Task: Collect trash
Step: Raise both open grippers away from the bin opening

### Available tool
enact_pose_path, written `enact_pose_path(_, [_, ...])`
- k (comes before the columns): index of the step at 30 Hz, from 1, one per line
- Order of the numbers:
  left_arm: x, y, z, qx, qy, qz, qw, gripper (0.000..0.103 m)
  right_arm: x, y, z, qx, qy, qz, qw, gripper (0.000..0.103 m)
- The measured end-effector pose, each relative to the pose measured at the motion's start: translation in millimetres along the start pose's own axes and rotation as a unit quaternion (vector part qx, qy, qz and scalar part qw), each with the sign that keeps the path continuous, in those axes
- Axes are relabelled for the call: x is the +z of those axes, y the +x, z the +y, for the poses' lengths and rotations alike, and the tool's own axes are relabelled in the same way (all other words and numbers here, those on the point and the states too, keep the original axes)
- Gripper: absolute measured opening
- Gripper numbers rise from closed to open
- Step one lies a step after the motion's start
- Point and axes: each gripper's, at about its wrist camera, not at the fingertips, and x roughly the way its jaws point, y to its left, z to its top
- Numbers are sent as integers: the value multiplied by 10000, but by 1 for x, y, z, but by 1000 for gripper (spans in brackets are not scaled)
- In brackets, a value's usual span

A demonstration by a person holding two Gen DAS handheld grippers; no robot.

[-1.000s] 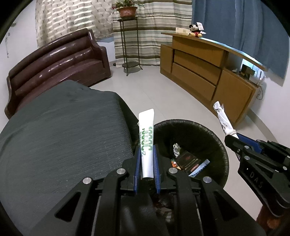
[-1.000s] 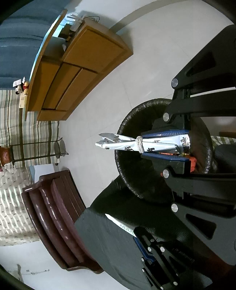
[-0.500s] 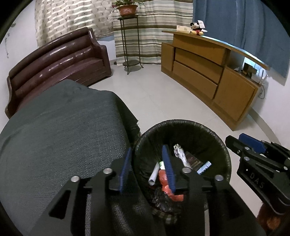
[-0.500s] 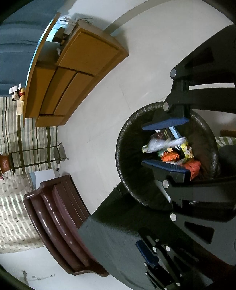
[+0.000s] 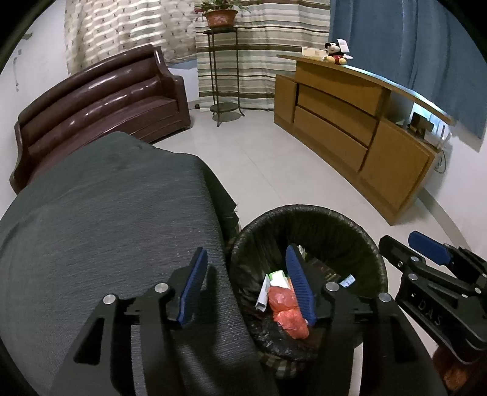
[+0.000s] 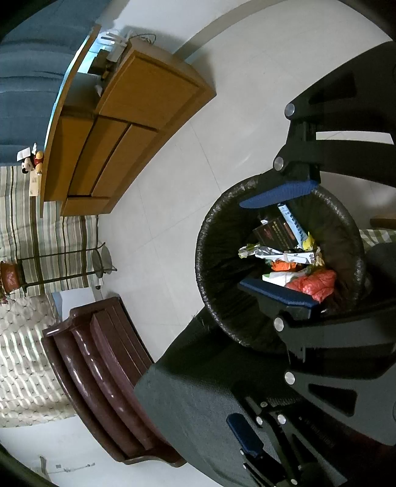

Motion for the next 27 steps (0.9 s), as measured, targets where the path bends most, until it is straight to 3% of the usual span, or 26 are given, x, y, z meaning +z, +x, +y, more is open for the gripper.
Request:
enact_pose_path(5, [-1,-5,6,24,-65,-55,10000,57,-2,-4,3,-14,-49,-27,10000,57])
enact_pose_path(13, [-2,-21,8,151,-94,-325,9993,72,-4,-18,8,-82,-72,-188,9998,69])
enact_pose_path(27, [-21,-63,22,315,-57,-645,9974,77,-17,-56,27,-114,-198,-473,9986,74])
